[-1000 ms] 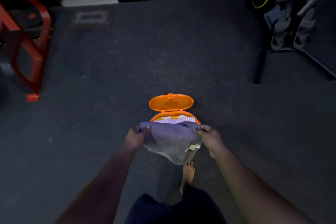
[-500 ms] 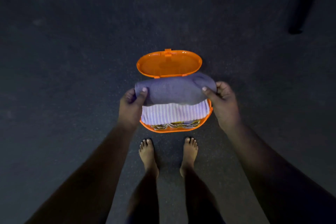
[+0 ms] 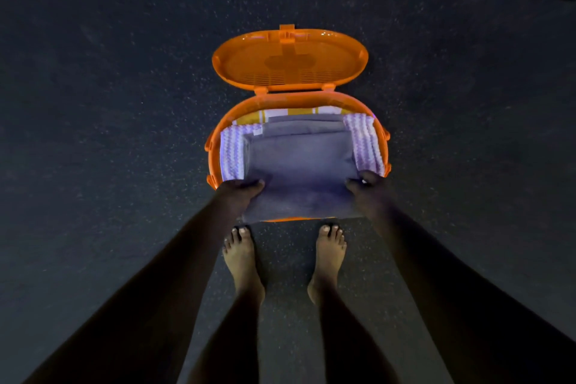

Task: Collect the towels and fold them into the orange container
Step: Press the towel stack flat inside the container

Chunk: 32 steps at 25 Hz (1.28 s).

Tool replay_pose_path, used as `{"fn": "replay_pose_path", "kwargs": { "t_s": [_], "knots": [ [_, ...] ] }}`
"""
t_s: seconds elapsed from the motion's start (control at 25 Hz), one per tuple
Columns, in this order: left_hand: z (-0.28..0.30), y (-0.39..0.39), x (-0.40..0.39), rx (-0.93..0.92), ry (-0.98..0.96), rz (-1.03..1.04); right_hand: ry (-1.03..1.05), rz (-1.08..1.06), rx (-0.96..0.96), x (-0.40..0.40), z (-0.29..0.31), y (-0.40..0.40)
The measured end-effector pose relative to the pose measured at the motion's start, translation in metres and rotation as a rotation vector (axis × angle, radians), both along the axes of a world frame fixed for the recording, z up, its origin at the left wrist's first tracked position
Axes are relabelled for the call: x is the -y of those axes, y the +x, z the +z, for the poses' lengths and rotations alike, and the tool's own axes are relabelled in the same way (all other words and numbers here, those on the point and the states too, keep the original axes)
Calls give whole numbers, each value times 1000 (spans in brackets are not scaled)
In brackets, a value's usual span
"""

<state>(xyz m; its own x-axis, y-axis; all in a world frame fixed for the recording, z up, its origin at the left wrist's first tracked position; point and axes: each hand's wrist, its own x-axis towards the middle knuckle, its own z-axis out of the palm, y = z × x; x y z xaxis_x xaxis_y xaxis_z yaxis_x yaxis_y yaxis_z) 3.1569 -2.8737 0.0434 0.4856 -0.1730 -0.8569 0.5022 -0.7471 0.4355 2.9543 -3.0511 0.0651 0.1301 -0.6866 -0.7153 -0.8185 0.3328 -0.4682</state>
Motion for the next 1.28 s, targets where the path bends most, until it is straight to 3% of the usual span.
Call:
{"fn": "replay_pose_path", "kwargs": {
  "t_s": [0.08, 0.16, 0.24, 0.36, 0.48, 0.56, 0.64, 0.76, 1.0, 1.28],
  "knots": [
    [17, 6, 15, 168, -182, -50, -155, 90, 107, 6, 8, 5],
    [39, 13, 31, 238, -348, -18, -237, 47, 244, 15, 24, 18],
    [40, 21, 44, 271, -395, -20, -239, -10, 263, 26, 24, 33],
    [5, 22, 51, 403, -147, -146, -229, 71, 124, 37, -14, 41],
    [-31, 8, 39, 397, 130, -291, -223, 214, -133, 33, -49, 36],
    [-38, -4, 37, 564, 233, -511, -349, 281, -271, 25, -49, 47],
    [-38, -11, 49, 807, 144, -716, -583, 503, -221, 18, -44, 65],
    [-72, -13, 66, 926, -26, -901, -639, 787, -115, 11, -81, 75],
    [-173, -29, 51, 1128, 13, -976, -747, 880, -123, 7, -190, 47],
    [-151, -26, 61, 1074, 48, -961, -720, 906, -117, 19, -172, 55]
  ]
}}
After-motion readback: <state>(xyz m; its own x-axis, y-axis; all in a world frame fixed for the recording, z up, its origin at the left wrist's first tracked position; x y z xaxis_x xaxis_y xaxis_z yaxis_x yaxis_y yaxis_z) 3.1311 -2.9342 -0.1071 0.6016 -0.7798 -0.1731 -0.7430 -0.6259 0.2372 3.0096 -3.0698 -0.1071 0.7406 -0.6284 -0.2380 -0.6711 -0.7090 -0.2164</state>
